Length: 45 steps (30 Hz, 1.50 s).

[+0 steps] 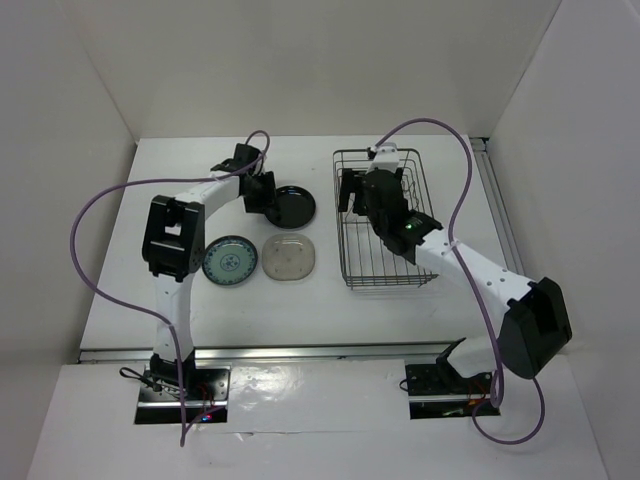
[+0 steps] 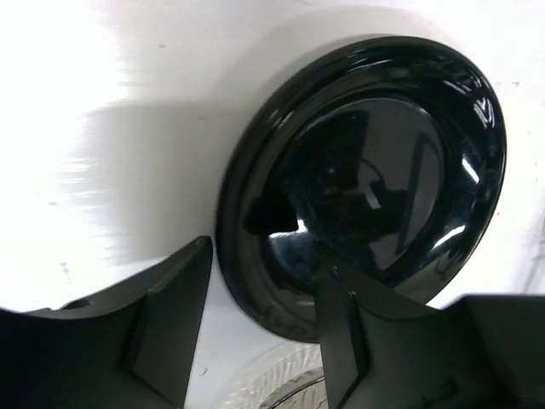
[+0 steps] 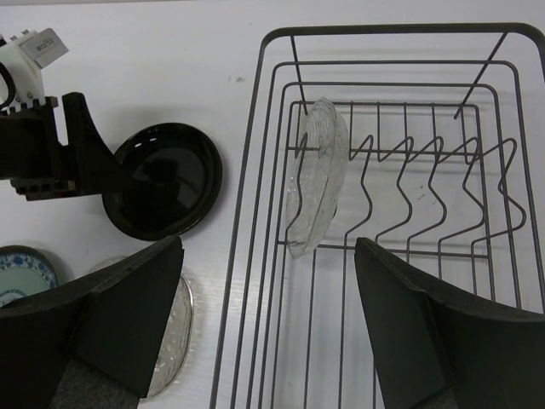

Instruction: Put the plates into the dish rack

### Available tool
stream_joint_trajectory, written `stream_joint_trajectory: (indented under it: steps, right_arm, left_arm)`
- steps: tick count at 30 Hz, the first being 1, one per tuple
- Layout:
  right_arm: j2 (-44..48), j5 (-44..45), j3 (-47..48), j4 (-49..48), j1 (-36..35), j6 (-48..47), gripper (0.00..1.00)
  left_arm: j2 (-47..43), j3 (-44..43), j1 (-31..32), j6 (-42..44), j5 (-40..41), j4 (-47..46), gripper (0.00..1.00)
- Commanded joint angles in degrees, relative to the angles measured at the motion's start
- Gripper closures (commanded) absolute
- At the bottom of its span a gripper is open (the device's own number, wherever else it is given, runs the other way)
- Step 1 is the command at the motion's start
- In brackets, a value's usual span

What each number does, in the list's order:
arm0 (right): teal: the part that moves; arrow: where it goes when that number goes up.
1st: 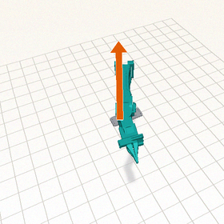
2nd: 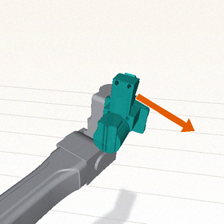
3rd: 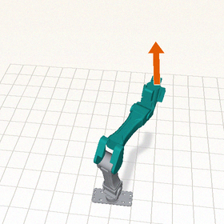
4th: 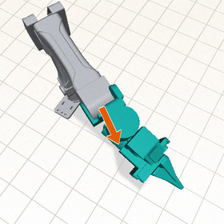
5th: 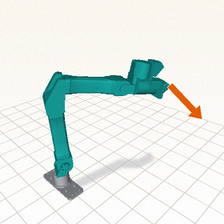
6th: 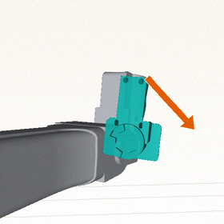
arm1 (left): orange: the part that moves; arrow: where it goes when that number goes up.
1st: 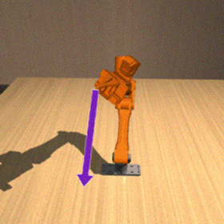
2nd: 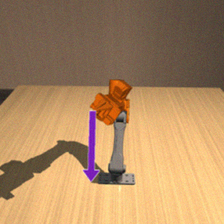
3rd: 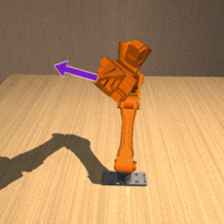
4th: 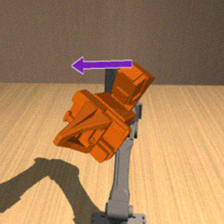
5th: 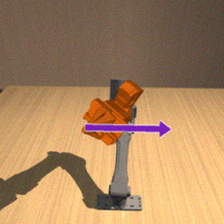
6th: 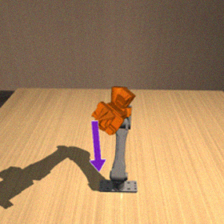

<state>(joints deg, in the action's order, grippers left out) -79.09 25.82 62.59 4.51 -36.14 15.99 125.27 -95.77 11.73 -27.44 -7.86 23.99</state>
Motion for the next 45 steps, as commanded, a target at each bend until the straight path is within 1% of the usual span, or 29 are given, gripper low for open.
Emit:
stream_joint_trajectory:
  steps: [1, 4, 5, 8, 9, 10, 11, 14, 16, 18, 20, 22, 23, 25, 26, 27, 31, 32, 34, 35, 37, 38, 40, 43, 45]
  right_arm:
    - [1.9, -0.1, -0.9, -3.4, -0.4, 0.0, 0.11]
    - [3.1, -0.1, -0.9, -3.4, -0.4, 0.0, 0.11]
    - [3.7, -0.1, -1.5, -3.9, -0.4, 0.0, 0.11]
    - [4.9, -0.1, -2.0, -4.4, -0.4, 0.0, 0.11]
    - [4.9, -0.1, -2.0, -4.4, -0.4, 0.0, 0.11]
    - [4.9, 0.5, -2.6, -4.4, -0.4, 0.0, 0.11]
    - [5.4, 0.5, -2.6, -4.4, -0.4, 0.0, 0.11]
    - [5.4, 0.5, -2.6, -4.4, -0.4, 0.0, 0.11]
    - [5.4, 0.5, -2.6, -4.4, 0.1, 0.0, 0.11]
    - [4.8, -0.1, -3.2, -4.4, 0.1, 0.0, 0.11]
    - [4.0, -4.4, -3.2, -6.2, 1.5, 0.0, 0.11]
    - [3.5, -8.9, -3.7, -7.8, 2.6, -0.6, 0.11]
    - [3.5, -13.8, -3.7, -8.6, 4.0, -0.6, 0.11]
    - [3.5, -18.9, -5.0, -11.4, 5.3, 0.3, 0.11]
    - [3.5, -19.8, -5.0, -11.4, 6.3, 0.3, 0.11]
    - [3.0, -20.8, -5.0, -12.1, 6.9, 1.0, 0.11]
    - [3.0, -24.9, -5.0, -13.3, 8.0, 1.6, 0.11]
    - [3.0, -29.6, -5.0, -14.2, 8.8, 0.8, 0.11]
    - [3.0, -35.6, -5.8, -18.5, 9.7, -1.7, 0.11]
    - [3.0, -42.0, -5.8, -20.0, 10.6, -2.7, 0.11]
    - [3.0, -47.1, -5.8, -23.6, 11.7, -4.0, 0.11]
    - [2.4, -50.4, -5.8, -24.3, 12.3, -4.9, 0.11]
    - [0.2, -51.5, -2.8, -24.3, 12.8, -6.1, 0.11]
    - [-3.6, -52.0, 0.5, -22.5, 13.4, -7.4, 0.11]
    - [-5.2, -53.1, 1.1, -22.0, 13.4, -7.4, 0.11]
  left_arm:
    - [2.5, -1.7, 0.8, -0.5, 1.8, 1.2, 0.41]
    - [3.0, -2.3, 0.8, -0.5, 3.5, 1.9, 0.52]
    - [3.0, -2.3, 0.8, -0.5, 3.5, 2.5, 0.63]
    - [3.7, -2.9, 1.4, -0.5, 4.3, 3.1, 0.77]
    - [4.2, -3.5, 1.4, -0.5, 4.3, 3.6, 0.89]
    - [4.7, -3.6, 1.4, -1.0, 4.3, 3.6, 0.98]
    - [4.7, -4.1, 1.4, -1.0, 4.3, 3.6, 1.0]
    - [4.7, -4.1, 1.4, -1.0, 4.3, 4.2, 1.0]
    - [3.4, -3.6, 1.4, -1.0, 5.6, 3.4, 1.0]
    - [0.2, -1.6, 0.8, -1.0, 6.4, 2.8, 1.0]
    - [-2.9, 1.2, 0.3, -1.0, 6.4, 0.3, 1.0]
    - [-7.9, 3.0, -0.4, -0.4, 4.9, -1.4, 1.0]
    - [-9.4, 3.7, -0.9, 0.1, 4.9, -1.9, 1.0]
    - [-13.3, 5.2, -0.9, 1.7, 4.3, -3.6, 1.0]
    - [-14.2, 5.2, -0.9, 1.7, 3.6, -3.6, 1.0]
    - [-15.0, 6.8, -0.9, 2.8, 2.7, -5.9, 1.0]
    - [-17.2, 6.8, -0.9, 3.9, 0.6, -5.9, 1.0]
    - [-18.9, 6.8, -0.9, 3.9, -0.1, -5.9, 1.0]
    - [-21.5, 8.7, -0.9, 5.3, -2.1, -7.4, 1.0]
    - [-22.9, 8.7, -0.9, 6.1, -3.1, -8.5, 1.0]
    - [-27.8, 11.0, -0.9, 8.8, -4.8, -9.8, 1.0]
    - [-29.7, 12.2, -0.9, 9.7, -7.5, -11.9, 1.0]
    - [-34.4, 13.3, -0.9, 12.0, -9.7, -12.6, 1.0]
    - [-39.3, 14.7, -0.9, 13.1, -14.9, -13.3, 1.0]
    - [-41.1, 14.7, -0.9, 13.6, -16.7, -13.4, 1.0]
